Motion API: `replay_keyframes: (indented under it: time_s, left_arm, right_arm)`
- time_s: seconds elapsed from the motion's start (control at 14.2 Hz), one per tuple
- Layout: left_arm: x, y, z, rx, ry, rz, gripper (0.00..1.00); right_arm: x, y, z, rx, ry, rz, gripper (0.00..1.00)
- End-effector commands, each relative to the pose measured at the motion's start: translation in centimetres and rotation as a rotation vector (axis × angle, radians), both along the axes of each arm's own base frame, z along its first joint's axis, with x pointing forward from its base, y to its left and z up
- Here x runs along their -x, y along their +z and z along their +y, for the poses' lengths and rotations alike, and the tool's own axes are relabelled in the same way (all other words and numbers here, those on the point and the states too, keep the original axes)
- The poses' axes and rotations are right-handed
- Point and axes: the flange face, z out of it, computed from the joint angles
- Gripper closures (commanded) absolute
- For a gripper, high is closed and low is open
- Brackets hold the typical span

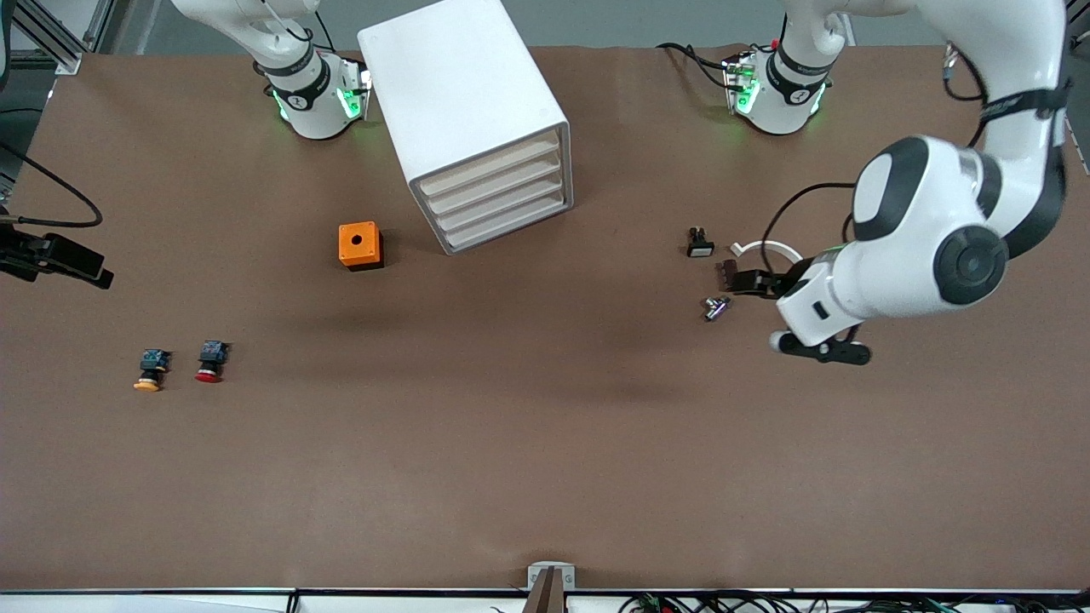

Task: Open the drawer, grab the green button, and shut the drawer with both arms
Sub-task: 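Reach the left gripper toward the white cabinet's drawer handle, then grasp the drawer handle with the left gripper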

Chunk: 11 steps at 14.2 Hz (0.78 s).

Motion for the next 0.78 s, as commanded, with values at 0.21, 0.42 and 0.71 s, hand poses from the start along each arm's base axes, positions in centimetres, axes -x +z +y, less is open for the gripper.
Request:
replay_keyframes:
  time_s: [0.21,0.42,0.71]
  left_arm:
    - [1.7,-7.2,-7.1,0.329,-0.170,0.154,0.00]
    - [2.5,-11.9,-9.1,0.537,-0.222,0.208,0.00]
    - [5.2,-17.7,-11.8,0.749,-0.185,0.297,0.00]
  right_arm:
    - [0.0,0.4,0.3,0.010,-0.005,0.001,0.00]
    - [0.0,0.4,0.2,0.010,-0.006,0.001,0.00]
    - [0.0,0.4,0.2,0.011,-0.006,0.001,0.00]
